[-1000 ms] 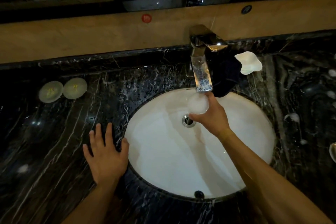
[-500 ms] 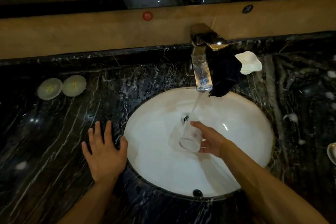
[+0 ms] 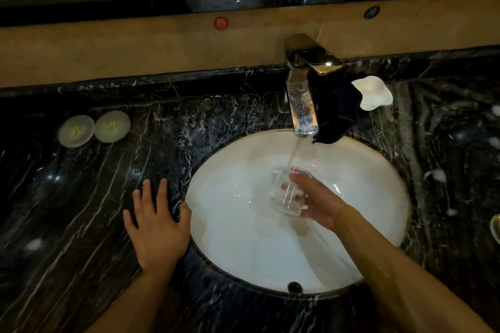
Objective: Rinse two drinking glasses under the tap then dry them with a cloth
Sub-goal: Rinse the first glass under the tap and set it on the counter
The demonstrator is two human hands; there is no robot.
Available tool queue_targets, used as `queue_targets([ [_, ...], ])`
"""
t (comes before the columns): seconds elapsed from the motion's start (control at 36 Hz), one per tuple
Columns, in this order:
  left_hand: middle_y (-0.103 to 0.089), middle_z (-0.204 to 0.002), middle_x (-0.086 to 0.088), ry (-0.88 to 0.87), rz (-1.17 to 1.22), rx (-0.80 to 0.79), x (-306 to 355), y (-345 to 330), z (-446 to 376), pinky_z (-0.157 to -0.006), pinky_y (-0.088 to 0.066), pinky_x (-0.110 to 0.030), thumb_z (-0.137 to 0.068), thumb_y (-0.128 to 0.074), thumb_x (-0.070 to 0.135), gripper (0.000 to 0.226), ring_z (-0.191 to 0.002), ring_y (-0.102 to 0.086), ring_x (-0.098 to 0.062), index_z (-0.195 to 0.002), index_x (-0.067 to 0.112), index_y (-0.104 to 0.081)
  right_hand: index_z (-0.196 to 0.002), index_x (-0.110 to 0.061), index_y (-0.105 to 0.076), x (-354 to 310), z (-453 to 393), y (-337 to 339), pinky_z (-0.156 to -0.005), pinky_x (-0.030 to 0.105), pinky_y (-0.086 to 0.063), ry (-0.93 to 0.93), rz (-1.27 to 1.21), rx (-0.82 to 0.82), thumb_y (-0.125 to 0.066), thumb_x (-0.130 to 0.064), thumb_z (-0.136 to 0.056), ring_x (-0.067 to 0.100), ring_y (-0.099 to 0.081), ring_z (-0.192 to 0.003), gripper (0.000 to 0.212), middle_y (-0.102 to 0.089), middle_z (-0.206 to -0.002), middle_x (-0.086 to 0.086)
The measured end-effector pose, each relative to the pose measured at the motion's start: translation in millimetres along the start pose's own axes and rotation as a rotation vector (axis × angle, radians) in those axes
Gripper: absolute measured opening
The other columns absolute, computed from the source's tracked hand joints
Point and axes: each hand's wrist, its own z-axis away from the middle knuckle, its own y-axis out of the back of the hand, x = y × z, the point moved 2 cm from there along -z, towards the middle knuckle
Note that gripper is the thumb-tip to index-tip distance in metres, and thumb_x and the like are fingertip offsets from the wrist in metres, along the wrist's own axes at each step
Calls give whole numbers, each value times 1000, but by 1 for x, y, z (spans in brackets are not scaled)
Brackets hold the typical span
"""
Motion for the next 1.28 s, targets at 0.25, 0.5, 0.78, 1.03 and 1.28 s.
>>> queue_targets([
  [0.25, -21, -164, -8, 1, 7, 1, 1, 2, 1, -120, -10, -56, -91, -34, 54, 70, -152, -13, -28, -155, 26, -30, -129, -42, -50, -30, -2, -16, -85, 27, -49, 563, 591, 297, -90, -35, -64, 10, -57, -107, 77, -59, -123, -17],
  [0.5, -22, -164, -8, -1, 12, 5, 1, 2, 0, -119, -12, -58, -90, -34, 55, 71, -152, -15, -28, -154, 25, -31, -134, -30, -48, -55, 6, -13, -83, 30, -46, 655, 791, 489, -86, -37, -71, 8, -55, -108, 74, -57, -123, -12],
  [0.78, -21, -164, -8, -2, -4, 3, 0, 0, 1, -120, -10, -56, -91, -33, 55, 71, -152, -14, -27, -155, 25, -30, -119, -35, -57, -71, 15, 12, -82, 29, -45, 393, 728, 264, -88, -30, -70, 14, -58, -102, 58, -62, -113, -13],
  [1.03, -22, -164, -8, -1, -8, 2, 2, 2, 1, -119, -12, -58, -90, -30, 56, 72, -152, -15, -28, -155, 25, -31, -127, -36, -57, -62, 1, -11, -96, 26, -50, 562, 454, 80, -90, -7, -67, 7, -60, -118, 75, -65, -126, -14],
  [1.28, -21, -164, -7, -1, -11, -1, 1, 1, 1, -119, -11, -57, -90, -32, 55, 71, -152, -14, -28, -155, 25, -30, -135, -21, -54, -66, 9, -28, -81, 26, -43, 770, 805, 554, -87, -24, -70, 14, -56, -102, 72, -60, -126, -3],
])
